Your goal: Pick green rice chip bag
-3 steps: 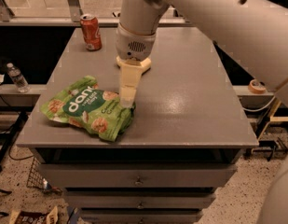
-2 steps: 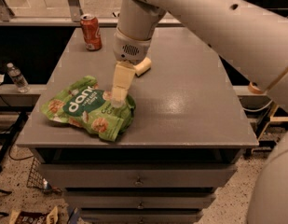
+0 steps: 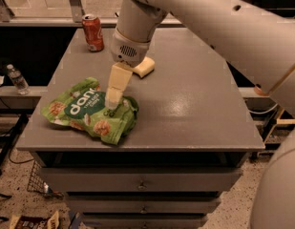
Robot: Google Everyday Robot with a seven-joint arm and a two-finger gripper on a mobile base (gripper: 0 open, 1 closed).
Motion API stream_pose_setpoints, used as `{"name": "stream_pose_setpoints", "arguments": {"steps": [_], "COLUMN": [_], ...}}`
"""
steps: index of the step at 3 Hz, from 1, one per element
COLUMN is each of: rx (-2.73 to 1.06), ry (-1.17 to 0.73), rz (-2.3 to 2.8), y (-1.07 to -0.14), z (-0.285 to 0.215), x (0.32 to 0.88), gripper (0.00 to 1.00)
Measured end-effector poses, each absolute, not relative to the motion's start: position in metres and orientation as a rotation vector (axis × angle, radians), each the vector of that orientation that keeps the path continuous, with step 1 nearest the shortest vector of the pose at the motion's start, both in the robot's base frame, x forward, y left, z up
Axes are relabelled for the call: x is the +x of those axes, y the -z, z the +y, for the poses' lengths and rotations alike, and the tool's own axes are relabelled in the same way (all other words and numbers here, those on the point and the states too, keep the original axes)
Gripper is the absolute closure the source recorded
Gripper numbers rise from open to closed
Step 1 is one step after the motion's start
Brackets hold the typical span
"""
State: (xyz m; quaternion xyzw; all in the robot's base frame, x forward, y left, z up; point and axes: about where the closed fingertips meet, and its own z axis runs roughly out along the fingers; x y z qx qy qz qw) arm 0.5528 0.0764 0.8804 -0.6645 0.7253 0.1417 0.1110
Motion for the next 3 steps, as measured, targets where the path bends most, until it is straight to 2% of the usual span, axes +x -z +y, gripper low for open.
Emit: {"name": "stream_pose_setpoints", "arguments": {"steps": [3], "rx": [-1.661], "ry": [-0.452], "rz": [2.244], "y": [-0.899], "z": [0.12], "x": [0.56], "gripper": [0.0]}}
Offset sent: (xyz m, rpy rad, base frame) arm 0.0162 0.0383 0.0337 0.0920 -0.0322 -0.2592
